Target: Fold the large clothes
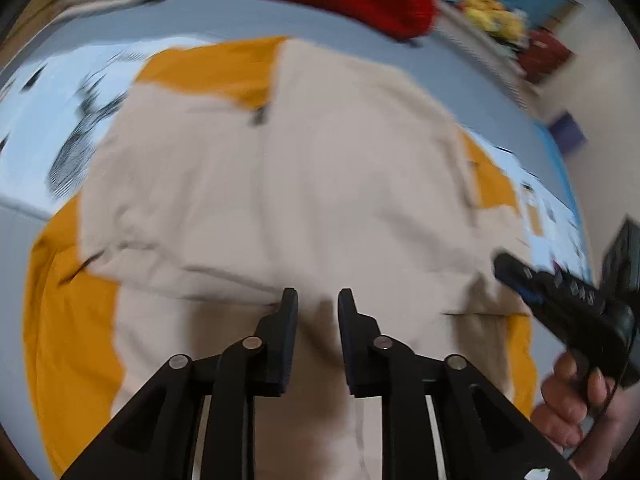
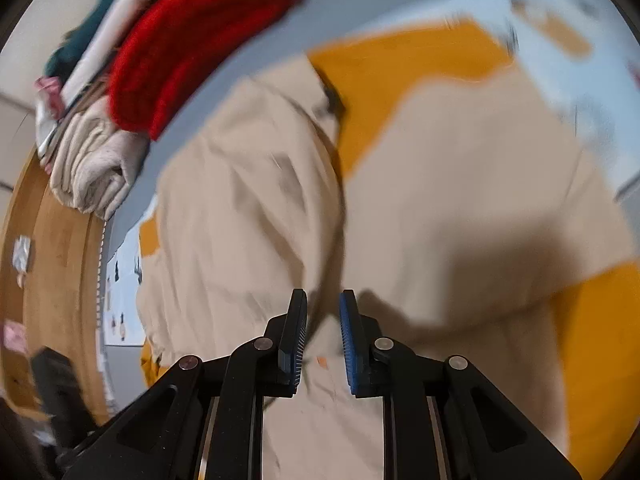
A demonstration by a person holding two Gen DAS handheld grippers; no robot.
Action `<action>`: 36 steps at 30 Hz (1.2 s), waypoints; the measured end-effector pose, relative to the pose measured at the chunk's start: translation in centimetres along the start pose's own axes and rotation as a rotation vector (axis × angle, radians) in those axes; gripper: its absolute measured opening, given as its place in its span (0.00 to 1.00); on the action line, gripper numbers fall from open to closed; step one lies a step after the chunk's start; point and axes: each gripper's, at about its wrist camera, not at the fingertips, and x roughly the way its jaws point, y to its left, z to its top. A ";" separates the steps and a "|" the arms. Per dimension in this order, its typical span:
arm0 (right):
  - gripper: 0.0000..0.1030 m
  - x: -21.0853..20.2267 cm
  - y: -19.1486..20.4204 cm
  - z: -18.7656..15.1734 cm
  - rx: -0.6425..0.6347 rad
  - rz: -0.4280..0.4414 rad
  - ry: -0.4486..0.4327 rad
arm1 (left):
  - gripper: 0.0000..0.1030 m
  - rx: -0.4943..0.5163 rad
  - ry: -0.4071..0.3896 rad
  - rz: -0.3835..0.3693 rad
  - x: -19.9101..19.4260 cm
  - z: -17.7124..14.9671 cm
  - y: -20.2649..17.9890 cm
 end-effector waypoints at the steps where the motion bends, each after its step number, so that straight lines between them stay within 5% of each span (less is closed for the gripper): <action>1: 0.19 -0.6 0.6 0.2 -0.024 0.010 -0.033 | 0.19 0.011 0.017 -0.028 0.3 -0.2 -0.5; 4: 0.25 -0.9 2.1 0.3 -0.084 0.078 -0.051 | 0.20 -0.011 0.109 -0.048 2.8 -0.6 -0.1; 9: 0.28 2.7 1.5 -0.4 -0.058 0.064 0.098 | 0.21 -0.097 0.243 0.004 5.3 -2.1 2.1; 12: 0.28 3.8 0.6 -0.8 -0.034 -0.046 0.130 | 0.21 -0.104 0.220 -0.015 4.1 -1.4 2.2; 15: 0.28 2.5 1.2 -0.3 -0.056 -0.084 0.066 | 0.21 -0.095 0.164 -0.008 2.6 -0.7 2.6; 20: 0.28 0.2 4.6 -0.1 -0.190 -0.042 -0.042 | 0.21 -0.131 0.114 -0.015 2.1 0.3 3.6; 23: 0.28 1.7 5.4 -0.8 -0.217 -0.002 0.024 | 0.21 -0.159 0.113 -0.013 1.8 0.3 4.8; 26: 0.28 4.8 4.4 -1.9 -0.209 -0.105 0.167 | 0.21 -0.170 0.095 -0.005 1.4 0.7 4.9; 32: 0.29 3.0 6.3 -2.2 -0.261 -0.027 0.092 | 0.21 -0.168 0.059 -0.003 0.3 1.0 5.1; 36: 0.29 4.8 6.3 -3.1 -0.280 -0.086 0.191 | 0.21 -0.145 0.039 0.015 -0.5 0.7 5.2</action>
